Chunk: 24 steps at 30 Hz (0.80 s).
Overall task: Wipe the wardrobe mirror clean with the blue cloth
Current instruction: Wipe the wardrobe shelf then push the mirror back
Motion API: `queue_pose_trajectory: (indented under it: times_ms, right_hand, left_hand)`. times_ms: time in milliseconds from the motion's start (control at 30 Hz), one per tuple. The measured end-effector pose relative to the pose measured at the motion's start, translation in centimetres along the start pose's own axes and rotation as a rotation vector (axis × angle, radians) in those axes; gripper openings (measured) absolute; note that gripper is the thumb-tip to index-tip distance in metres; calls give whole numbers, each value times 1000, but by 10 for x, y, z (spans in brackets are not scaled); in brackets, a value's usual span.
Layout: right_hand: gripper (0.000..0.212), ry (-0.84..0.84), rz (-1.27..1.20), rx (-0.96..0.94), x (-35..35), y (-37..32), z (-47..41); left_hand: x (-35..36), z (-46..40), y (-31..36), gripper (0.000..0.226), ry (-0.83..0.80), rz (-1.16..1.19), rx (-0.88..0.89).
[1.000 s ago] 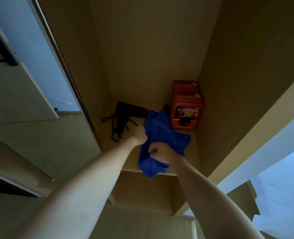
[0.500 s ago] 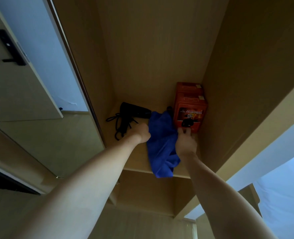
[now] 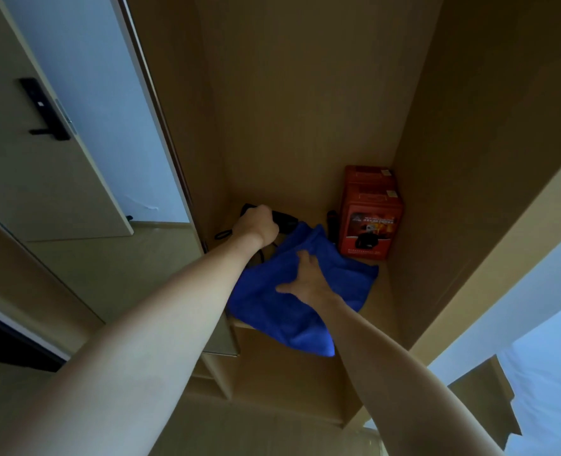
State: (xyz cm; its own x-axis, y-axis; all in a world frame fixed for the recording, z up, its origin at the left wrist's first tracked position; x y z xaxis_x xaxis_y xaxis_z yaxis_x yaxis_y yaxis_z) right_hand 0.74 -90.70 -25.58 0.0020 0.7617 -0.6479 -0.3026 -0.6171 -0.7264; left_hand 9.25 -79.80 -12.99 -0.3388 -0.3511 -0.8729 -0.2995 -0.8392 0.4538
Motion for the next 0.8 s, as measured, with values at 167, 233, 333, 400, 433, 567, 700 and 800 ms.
queue_pose_trajectory:
  times_ms: [167,233,333,400,433,567,700,800]
  right_hand:
    - [83,-277,390,308,10,58,10]
    - [93,-351,512,254,10,68,18]
    - [105,-271,503,310,2,73,25]
    - [113,-288,505,424,-8,78,26]
    - [112,-315,547,491,-13,83,27]
    - [89,-351,703,687,-36,94,43]
    - [69,-25,621,363,-32,71,37]
    - [76,-133,456,143,-8,50,19]
  left_hand:
    - [24,4,-8,23,-163,-1,52]
    - [36,5,-13,22,-195,6,45]
    - [51,5,-17,22,-237,-1,34]
    - [59,7,-17,23,-253,-22,43]
    - [62,7,-17,22,-261,-31,51]
    - [72,9,-17,21,-281,-39,59]
    - [78,10,-19,23,-273,-49,63]
    - [80,9,-21,20,-247,-83,66]
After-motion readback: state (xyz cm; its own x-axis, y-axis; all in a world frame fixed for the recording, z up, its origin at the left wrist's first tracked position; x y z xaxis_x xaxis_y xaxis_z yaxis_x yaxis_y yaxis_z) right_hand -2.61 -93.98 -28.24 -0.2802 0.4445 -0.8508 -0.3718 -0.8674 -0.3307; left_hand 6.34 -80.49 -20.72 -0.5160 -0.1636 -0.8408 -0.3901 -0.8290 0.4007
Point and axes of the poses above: each hand's wrist, its own z-axis away from the middle knuckle, its own x-axis out of the palm, y = z × x, the point moved 2 cm from there along -z, towards the middle knuckle, and after that the axes turned 7 degrees about -y, right-handed, at the moved point
